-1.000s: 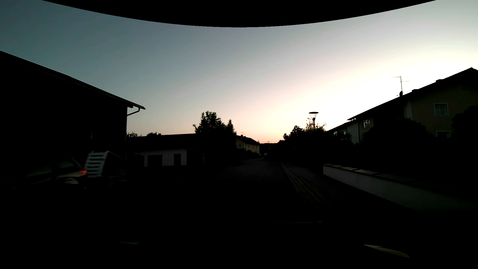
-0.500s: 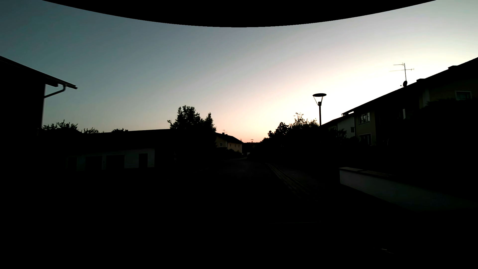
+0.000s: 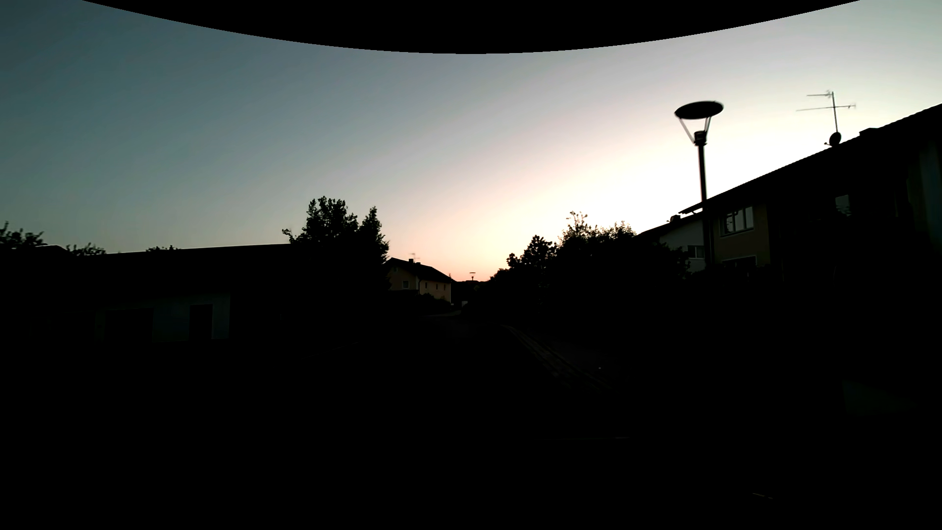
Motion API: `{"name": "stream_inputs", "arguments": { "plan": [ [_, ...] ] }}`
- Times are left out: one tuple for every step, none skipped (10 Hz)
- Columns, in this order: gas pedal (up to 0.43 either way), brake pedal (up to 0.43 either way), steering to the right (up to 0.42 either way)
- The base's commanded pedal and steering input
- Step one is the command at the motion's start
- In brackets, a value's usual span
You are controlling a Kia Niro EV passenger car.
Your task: Follow the waypoints while adhering to traffic rules and regulations
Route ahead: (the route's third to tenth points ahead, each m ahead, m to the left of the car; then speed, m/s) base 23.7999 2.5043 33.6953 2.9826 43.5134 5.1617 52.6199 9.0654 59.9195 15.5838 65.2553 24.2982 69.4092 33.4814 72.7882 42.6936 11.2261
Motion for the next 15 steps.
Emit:
{"name": "stream_inputs", "arguments": {
  "plan": [
    [0.118,0.000,0.027],
    [0.098,0.000,0.023],
    [0.079,0.000,0.019],
    [0.067,0.000,0.015],
    [0.059,0.000,0.012],
    [0.047,0.000,0.006],
    [0.047,0.000,0.004],
    [0.047,0.000,0.003],
    [0.039,0.000,-0.001],
    [0.039,0.000,-0.008],
    [0.039,0.000,-0.012],
    [0.039,0.000,-0.014],
    [0.039,0.000,-0.017],
    [0.039,0.000,-0.019],
    [0.039,0.000,-0.023]
  ]
}}
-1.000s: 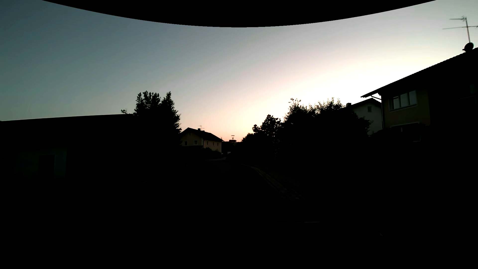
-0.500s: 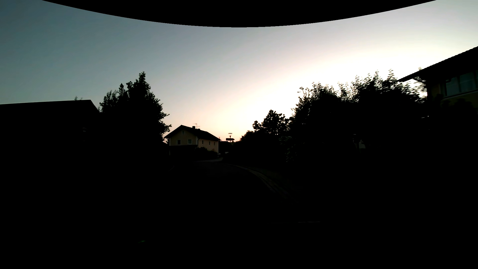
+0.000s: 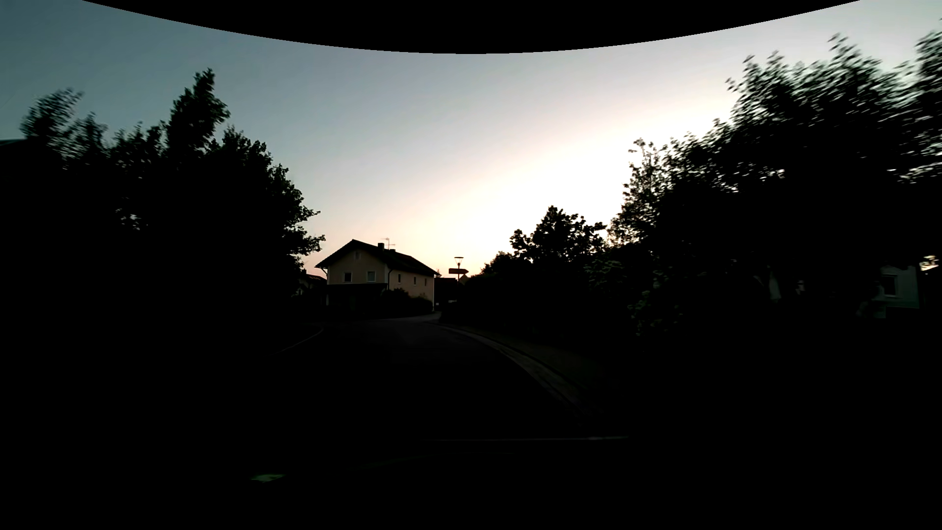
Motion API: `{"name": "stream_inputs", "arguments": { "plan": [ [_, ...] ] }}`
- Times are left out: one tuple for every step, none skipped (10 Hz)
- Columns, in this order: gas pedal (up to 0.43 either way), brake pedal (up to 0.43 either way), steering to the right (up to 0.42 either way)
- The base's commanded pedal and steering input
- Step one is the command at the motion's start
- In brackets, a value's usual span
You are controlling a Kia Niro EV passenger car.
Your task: Follow the waypoints while adhering to traffic rules and regulations
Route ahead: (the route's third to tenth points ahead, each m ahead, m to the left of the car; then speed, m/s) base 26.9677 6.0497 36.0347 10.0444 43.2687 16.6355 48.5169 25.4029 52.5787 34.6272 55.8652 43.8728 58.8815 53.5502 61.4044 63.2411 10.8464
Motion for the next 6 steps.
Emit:
{"name": "stream_inputs", "arguments": {
  "plan": [
    [0.039,0.000,-0.027],
    [0.039,0.000,-0.029],
    [0.028,0.000,-0.032],
    [0.028,0.000,-0.036],
    [0.020,0.000,-0.039],
    [0.000,0.000,-0.045]
  ]
}}
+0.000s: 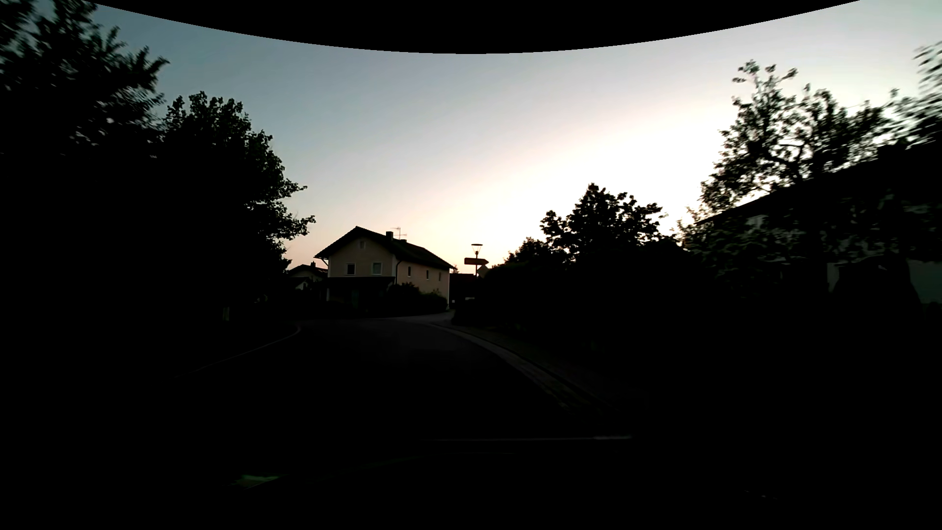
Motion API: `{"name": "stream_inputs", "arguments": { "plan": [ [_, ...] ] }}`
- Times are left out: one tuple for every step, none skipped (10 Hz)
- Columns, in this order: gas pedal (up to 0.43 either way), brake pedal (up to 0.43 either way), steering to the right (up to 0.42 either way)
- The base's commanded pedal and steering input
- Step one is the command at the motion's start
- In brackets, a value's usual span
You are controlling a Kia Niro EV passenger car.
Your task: Follow the waypoints while adhering to traffic rules and regulations
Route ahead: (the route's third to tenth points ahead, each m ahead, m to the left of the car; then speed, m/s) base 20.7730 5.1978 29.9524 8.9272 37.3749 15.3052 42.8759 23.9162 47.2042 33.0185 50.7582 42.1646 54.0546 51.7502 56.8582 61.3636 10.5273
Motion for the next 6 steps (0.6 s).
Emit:
{"name": "stream_inputs", "arguments": {
  "plan": [
    [0.000,0.000,-0.048],
    [0.000,0.000,-0.049],
    [0.000,0.000,-0.049],
    [0.000,0.000,-0.050],
    [0.000,0.000,-0.051],
    [0.000,0.000,-0.053]
  ]
}}
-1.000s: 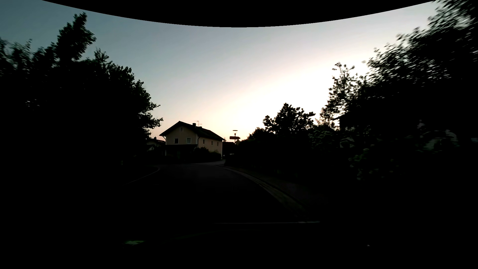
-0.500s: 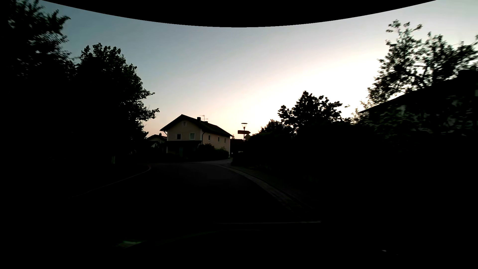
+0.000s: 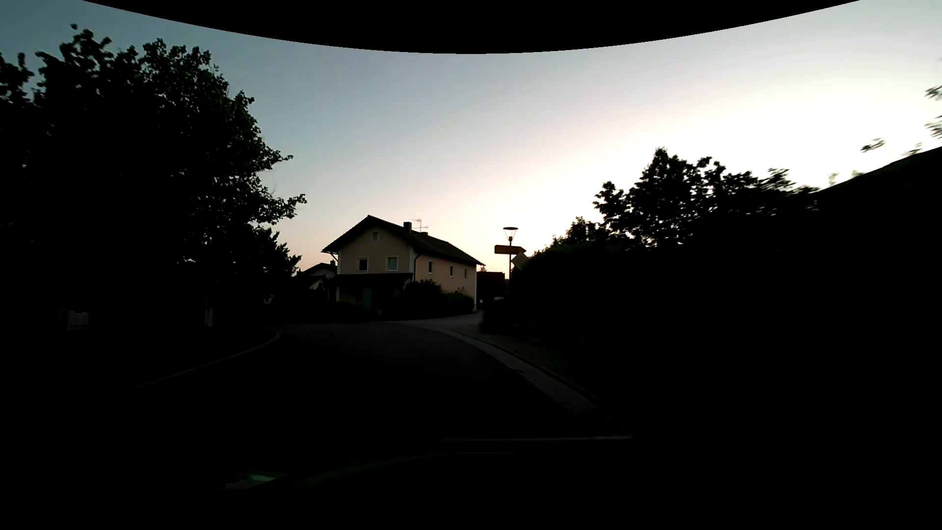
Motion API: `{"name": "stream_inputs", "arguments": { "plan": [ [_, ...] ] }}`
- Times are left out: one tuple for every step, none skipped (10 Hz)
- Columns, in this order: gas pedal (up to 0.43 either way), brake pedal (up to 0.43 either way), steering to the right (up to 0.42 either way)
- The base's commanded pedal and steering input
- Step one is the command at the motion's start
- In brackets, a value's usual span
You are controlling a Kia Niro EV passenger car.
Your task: Follow the waypoints while adhering to traffic rules and regulations
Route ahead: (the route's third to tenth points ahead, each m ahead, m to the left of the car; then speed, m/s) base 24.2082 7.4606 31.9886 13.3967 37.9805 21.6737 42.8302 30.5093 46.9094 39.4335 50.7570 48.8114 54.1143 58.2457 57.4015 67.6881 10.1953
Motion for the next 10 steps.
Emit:
{"name": "stream_inputs", "arguments": {
  "plan": [
    [0.000,0.000,-0.054],
    [0.000,0.000,-0.055],
    [0.000,0.000,-0.055],
    [0.000,0.000,-0.056],
    [0.000,0.000,-0.060],
    [0.000,0.000,-0.068],
    [0.000,0.000,-0.074],
    [0.000,0.000,-0.082],
    [0.000,0.000,-0.088],
    [0.000,0.000,-0.094]
  ]
}}
